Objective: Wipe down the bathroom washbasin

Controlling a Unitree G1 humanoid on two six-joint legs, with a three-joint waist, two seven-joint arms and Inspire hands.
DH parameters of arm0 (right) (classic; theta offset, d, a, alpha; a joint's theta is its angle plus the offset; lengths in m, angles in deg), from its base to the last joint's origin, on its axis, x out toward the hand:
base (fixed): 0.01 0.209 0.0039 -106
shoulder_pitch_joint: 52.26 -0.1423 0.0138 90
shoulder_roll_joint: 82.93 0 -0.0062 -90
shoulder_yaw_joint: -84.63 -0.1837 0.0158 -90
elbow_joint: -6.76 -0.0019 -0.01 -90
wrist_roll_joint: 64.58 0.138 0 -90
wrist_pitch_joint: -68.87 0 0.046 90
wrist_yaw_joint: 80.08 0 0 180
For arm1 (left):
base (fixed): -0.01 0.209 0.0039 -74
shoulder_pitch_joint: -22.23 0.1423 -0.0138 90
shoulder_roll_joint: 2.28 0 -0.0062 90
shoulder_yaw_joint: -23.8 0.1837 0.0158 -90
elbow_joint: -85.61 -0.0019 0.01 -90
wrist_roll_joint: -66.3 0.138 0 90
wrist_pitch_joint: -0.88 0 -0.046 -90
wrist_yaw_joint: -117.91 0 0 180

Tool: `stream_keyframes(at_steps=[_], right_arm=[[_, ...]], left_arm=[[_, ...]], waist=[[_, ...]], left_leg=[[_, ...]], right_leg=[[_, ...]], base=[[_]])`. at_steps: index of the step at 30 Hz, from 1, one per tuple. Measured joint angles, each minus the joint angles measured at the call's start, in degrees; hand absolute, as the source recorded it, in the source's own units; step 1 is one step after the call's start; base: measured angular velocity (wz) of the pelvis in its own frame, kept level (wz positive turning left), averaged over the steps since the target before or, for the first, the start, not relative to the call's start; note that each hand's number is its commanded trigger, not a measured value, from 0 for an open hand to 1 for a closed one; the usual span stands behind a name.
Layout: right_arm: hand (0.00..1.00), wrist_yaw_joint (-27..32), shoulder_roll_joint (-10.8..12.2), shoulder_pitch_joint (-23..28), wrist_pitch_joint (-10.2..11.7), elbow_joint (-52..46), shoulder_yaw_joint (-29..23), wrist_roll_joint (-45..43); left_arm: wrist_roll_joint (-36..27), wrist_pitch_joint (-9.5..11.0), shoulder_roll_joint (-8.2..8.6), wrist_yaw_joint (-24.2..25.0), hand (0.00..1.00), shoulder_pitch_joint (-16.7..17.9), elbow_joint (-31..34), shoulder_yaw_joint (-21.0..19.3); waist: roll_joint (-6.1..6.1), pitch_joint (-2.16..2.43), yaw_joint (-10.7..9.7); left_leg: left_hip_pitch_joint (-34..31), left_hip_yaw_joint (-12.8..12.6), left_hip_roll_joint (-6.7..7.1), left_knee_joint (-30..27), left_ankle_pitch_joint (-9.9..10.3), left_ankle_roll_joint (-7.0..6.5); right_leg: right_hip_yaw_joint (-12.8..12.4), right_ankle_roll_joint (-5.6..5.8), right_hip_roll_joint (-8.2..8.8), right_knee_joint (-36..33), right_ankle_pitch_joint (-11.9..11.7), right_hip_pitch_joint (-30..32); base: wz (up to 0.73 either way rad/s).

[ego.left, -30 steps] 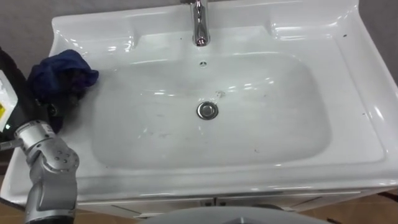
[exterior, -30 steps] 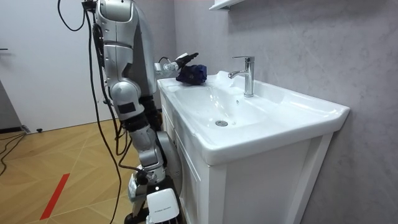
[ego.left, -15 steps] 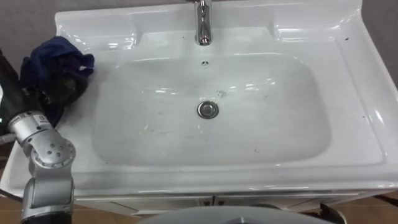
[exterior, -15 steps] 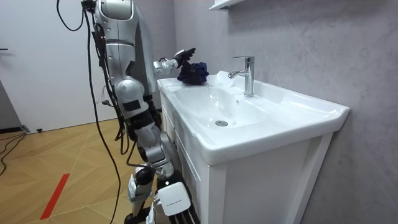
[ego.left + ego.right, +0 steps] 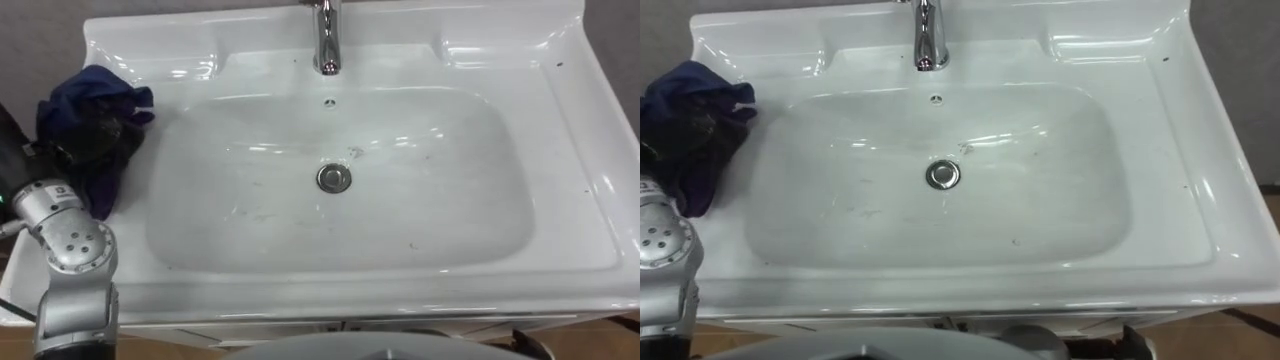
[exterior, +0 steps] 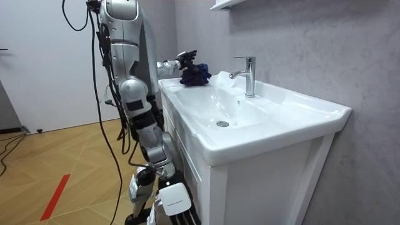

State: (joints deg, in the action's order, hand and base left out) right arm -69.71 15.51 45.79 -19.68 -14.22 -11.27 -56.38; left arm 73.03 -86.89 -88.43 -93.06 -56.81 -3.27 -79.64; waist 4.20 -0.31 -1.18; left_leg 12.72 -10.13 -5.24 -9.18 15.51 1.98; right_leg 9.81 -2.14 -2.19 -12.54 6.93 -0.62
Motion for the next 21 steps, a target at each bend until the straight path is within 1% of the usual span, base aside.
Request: stream_keyframes(at_steps=[2, 5, 6, 7, 8, 10, 14, 16, 18, 20, 21], right_arm=[[0.00, 0.02, 0.00, 0.02, 0.00, -0.10, 0.01, 0.09], [0.00, 0.02, 0.03, 0.02, -0.01, -0.11, 0.02, 0.47], [0.00, 0.03, 0.03, 0.02, 0.03, -0.10, 0.02, 0.46], [0.00, 0.03, 0.03, 0.06, 0.23, -0.02, 0.02, 0.46], [0.00, 0.03, 0.03, 0.07, 0.33, 0.01, 0.03, 0.45], [0.00, 0.10, 0.03, 0.15, 0.51, 0.03, 0.02, 0.42], [0.00, 0.32, 0.07, 0.17, 0.74, 0.00, 0.01, 0.19], [0.00, 0.36, 0.21, 0.33, 1.37, 0.00, 0.00, 0.19], [0.00, 0.43, 0.23, 0.46, 1.58, 0.00, -0.01, 0.08], [0.00, 0.45, 0.23, 0.61, 1.66, -0.05, 0.00, 0.02], [0.00, 0.45, 0.23, 0.85, 1.70, -0.21, -0.01, 0.01]], left_arm=[[0.00, 0.05, -0.01, -0.25, 0.00, -0.01, 0.26, -0.31], [0.06, 0.25, 0.00, -2.57, 0.00, -0.02, 2.60, -1.37], [0.08, 0.70, 0.00, -3.57, 0.00, -0.03, 4.28, -2.27], [0.08, 1.72, -0.01, -4.89, 0.00, -0.22, 5.71, -3.33], [0.09, 2.26, -0.01, -5.56, 0.00, -0.26, 6.37, -3.90], [0.15, 4.26, -0.01, -8.46, 0.00, -0.34, 8.19, -5.77], [0.23, 5.56, 0.00, -12.51, 0.00, -0.34, 8.72, -7.71], [0.25, 6.55, 0.00, -14.89, 0.00, -0.34, 8.74, -8.96], [0.32, 7.03, 0.04, -16.39, 0.00, -0.34, 9.09, -9.53], [0.37, 7.07, 0.03, -17.38, 0.00, -0.34, 10.57, -10.17], [0.37, 7.54, 0.03, -17.78, 0.00, -0.36, 11.75, -10.62]], waist=[[0.01, 0.00, 0.08], [-0.03, -0.02, 0.13], [-0.05, -0.03, 0.13], [-0.06, -0.05, 0.10], [-0.07, -0.06, 0.08], [-0.11, -0.09, 0.09], [-0.16, -0.11, 0.17], [-0.27, -0.19, 0.27], [-0.32, -0.18, 0.35], [-0.42, -0.17, 0.54], [-0.47, -0.14, 0.83]], left_leg=[[0.04, 0.01, -0.01, -0.01, 0.00, 0.00], [0.11, 0.02, -0.01, -0.03, 0.00, 0.00], [0.11, 0.01, -0.01, -0.03, 0.00, 0.00], [0.12, 0.01, -0.01, -0.02, 0.00, 0.00], [0.12, 0.01, -0.01, -0.02, 0.00, 0.00], [0.11, 0.01, -0.01, -0.02, 0.00, 0.00], [-0.03, 0.02, 0.01, -0.02, 0.00, 0.00], [-0.14, 0.02, 0.02, 0.00, 0.00, 0.00], [-0.15, 0.02, 0.05, -0.01, 0.00, 0.00], [-0.15, 0.02, 0.06, 0.00, 0.00, 0.00], [-0.12, 0.02, 0.07, -0.01, 0.00, 0.00]], right_leg=[[-0.03, 0.00, 0.01, -0.02, 0.00, 0.00], [-0.27, 0.00, 0.02, -0.04, 0.01, -0.02], [-0.36, 0.01, 0.05, -0.04, 0.02, -0.01], [-0.36, 0.01, 0.07, -0.04, 0.02, -0.01], [-0.36, 0.01, 0.08, -0.04, 0.02, 0.00], [-0.37, 0.01, 0.08, -0.10, 0.02, 0.04], [-0.38, 0.01, 0.10, -0.19, 0.03, 0.22], [-0.41, 0.01, 0.10, -0.22, 0.03, 0.40], [-0.40, 0.03, 0.10, -0.23, 0.04, 0.41], [-0.43, 0.04, 0.08, -0.29, 0.04, 0.44], [-0.44, 0.04, 0.07, -0.30, 0.04, 0.44]], base=[[0.00], [0.00], [0.00], [0.00], [0.00], [0.00], [0.00], [0.00], [0.00], [0.00], [-0.04]])
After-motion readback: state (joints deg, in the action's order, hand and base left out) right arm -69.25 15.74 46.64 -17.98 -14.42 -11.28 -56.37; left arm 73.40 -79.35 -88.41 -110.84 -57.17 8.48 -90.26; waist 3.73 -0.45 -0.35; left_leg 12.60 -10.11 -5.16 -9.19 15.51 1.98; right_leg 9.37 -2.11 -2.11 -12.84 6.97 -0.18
